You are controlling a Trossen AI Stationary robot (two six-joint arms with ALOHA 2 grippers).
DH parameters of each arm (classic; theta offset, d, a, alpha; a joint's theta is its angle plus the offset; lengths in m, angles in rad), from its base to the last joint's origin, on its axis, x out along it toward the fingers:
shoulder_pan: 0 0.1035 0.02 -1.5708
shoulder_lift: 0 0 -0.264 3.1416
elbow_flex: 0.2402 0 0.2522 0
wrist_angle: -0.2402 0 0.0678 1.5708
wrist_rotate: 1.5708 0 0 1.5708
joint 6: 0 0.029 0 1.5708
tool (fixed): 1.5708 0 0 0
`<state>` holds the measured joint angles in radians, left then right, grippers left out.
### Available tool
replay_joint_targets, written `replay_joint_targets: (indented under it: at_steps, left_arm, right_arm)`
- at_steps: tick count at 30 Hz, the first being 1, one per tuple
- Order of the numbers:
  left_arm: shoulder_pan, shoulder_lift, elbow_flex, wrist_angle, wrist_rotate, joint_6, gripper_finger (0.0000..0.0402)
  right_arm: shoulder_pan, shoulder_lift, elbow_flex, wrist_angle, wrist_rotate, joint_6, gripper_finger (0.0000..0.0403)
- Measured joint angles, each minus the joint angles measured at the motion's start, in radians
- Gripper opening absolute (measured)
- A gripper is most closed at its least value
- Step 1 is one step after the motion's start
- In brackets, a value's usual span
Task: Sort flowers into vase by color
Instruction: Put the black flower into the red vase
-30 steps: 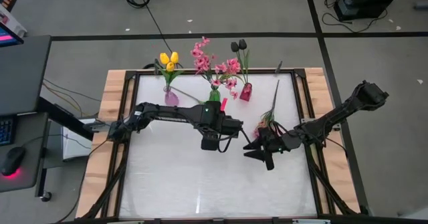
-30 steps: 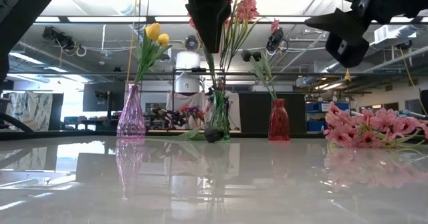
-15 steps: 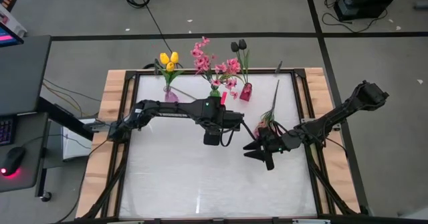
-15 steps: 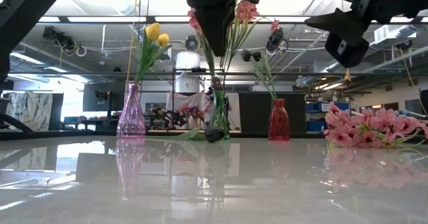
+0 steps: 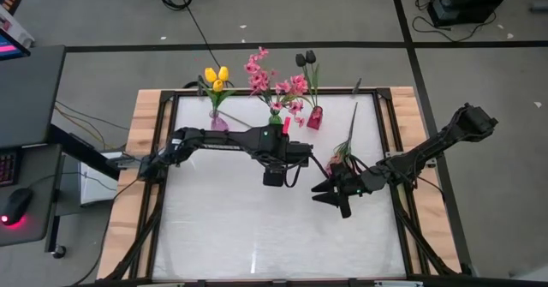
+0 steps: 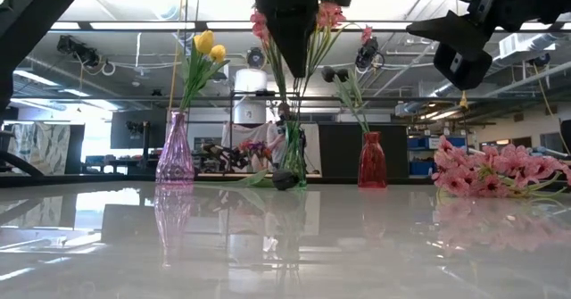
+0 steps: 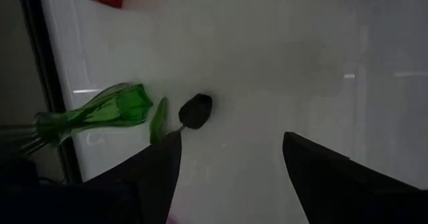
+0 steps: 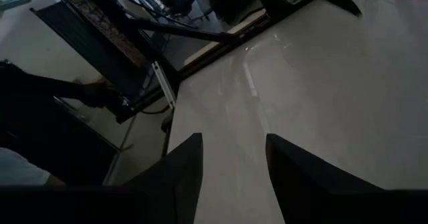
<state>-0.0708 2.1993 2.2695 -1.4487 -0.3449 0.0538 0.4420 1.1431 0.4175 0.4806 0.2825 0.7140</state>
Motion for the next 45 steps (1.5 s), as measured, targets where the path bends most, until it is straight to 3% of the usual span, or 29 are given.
replay_joint_targets:
  at_steps: [10, 18, 31, 45]
  left_arm:
    - [-0.006, -0.216, -0.452, 0.260, 0.003, 0.021, 0.0268]
    - [-0.004, -0.353, -0.696, 0.505, -0.001, 0.027, 0.0268]
    - [0.005, -0.416, -0.918, 0.796, -0.016, 0.167, 0.0268]
    - [0.075, -0.440, -1.125, 0.932, -0.024, 0.349, 0.0268]
  right_arm:
    - [0.000, 0.000, -0.001, 0.020, -0.024, 0.000, 0.0172]
    - [0.000, 0.000, -0.001, 0.020, -0.026, 0.000, 0.0172]
    - [0.000, 0.000, -0.001, 0.021, -0.026, 0.000, 0.0172]
    - [0.000, 0.000, -0.001, 0.023, -0.025, 0.000, 0.0172]
